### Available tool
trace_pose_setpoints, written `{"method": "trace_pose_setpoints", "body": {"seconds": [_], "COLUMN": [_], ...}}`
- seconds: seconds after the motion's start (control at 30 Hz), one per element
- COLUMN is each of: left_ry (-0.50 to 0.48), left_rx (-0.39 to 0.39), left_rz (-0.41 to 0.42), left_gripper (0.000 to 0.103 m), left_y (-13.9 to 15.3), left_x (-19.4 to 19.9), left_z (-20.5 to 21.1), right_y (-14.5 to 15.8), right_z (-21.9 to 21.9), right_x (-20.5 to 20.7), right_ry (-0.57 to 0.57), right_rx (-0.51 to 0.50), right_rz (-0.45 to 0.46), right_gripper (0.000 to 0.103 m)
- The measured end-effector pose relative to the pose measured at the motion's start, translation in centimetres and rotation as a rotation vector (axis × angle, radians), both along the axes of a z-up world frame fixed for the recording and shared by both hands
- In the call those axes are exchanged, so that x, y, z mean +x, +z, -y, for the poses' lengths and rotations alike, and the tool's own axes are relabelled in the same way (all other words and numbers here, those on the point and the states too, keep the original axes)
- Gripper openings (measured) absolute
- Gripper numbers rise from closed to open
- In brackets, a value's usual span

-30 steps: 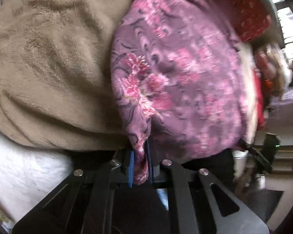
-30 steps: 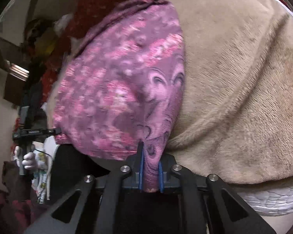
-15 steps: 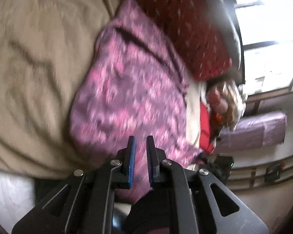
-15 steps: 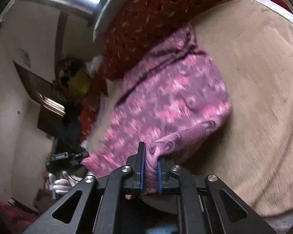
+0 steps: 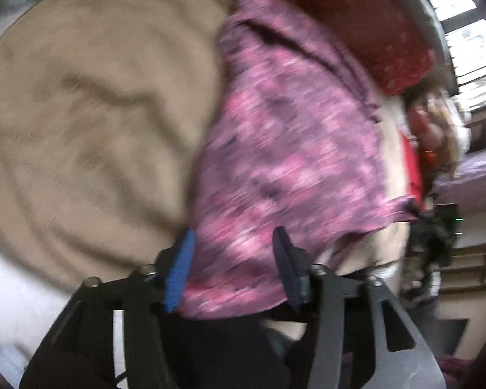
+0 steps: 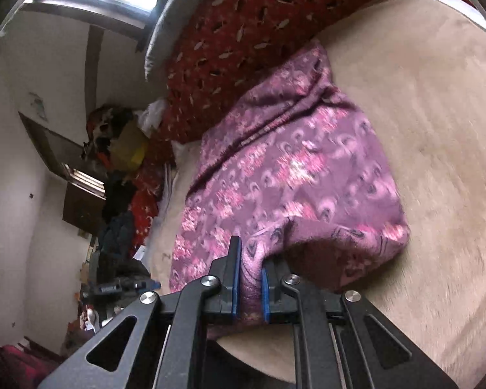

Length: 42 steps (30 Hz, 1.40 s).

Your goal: Fold small clothes

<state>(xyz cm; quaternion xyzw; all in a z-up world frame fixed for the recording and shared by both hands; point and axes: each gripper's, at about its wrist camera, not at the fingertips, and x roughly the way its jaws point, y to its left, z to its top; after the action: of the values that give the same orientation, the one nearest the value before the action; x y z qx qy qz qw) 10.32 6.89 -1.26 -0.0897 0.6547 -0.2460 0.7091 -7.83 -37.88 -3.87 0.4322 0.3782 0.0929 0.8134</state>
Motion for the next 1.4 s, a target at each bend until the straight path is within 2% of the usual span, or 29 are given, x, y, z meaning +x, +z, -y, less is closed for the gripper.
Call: {"method": "trace_pose_setpoints", "body": {"seconds": [0.07, 0.13, 0.2, 0.4, 0.47, 0.57, 0.67, 0.77, 0.93, 1.07, 1.23, 1.4], "left_ry": [0.031, 0.064, 0.082, 0.108, 0.127, 0.103, 0.093, 0.089, 0.119, 0.167, 0.232, 0.288], "left_rx": [0.023, 0.008, -0.026, -0.145, -0.156, -0.184, -0.218, -0.308, -0.436, -0.479, -0.519, -0.527], "left_rz": [-0.046, -0.120, -0.182, -0.288, -0.275, -0.250, -0.209, -0.150, -0.083, -0.048, -0.012, -0.023], "left_gripper": [0.050, 0.050, 0.050, 0.050, 0.047, 0.006, 0.006, 0.006, 0.006, 0.006, 0.006, 0.006], "left_y": [-2.0, -4.0, -5.7, -8.6, -8.4, -7.2, -5.1, -1.7, 2.7, 4.2, 5.0, 3.9], "left_x": [-0.9, -1.5, -2.1, -3.8, -4.0, -4.2, -4.3, -3.8, -0.3, 4.0, 10.6, 18.3], "left_z": [-1.6, -2.7, -3.4, -3.8, -3.8, -3.3, -3.2, -3.1, -1.5, 0.4, 2.2, 4.9], "right_y": [-0.6, -1.0, -1.3, -1.0, -1.0, -0.7, -0.2, 0.8, 2.1, 3.1, 4.1, 2.6], "right_z": [-0.1, -0.1, -0.3, -1.3, -1.6, -2.1, -2.3, -2.2, -0.4, 1.5, 4.2, 7.5], "right_x": [-1.4, -2.4, -3.3, -4.2, -4.2, -4.4, -4.6, -4.5, -3.0, -0.5, 4.6, 11.0], "right_ry": [-0.015, -0.026, -0.036, -0.026, -0.023, -0.015, 0.006, 0.014, -0.031, -0.061, -0.087, -0.155], "right_rx": [0.001, 0.006, 0.007, -0.017, -0.030, -0.042, -0.049, -0.041, 0.005, 0.042, 0.047, 0.084], "right_rz": [-0.016, -0.027, -0.038, -0.046, -0.054, -0.050, -0.032, 0.003, 0.071, 0.122, 0.165, 0.178], "right_gripper": [0.010, 0.010, 0.010, 0.011, 0.011, 0.011, 0.011, 0.010, 0.010, 0.010, 0.010, 0.010]}}
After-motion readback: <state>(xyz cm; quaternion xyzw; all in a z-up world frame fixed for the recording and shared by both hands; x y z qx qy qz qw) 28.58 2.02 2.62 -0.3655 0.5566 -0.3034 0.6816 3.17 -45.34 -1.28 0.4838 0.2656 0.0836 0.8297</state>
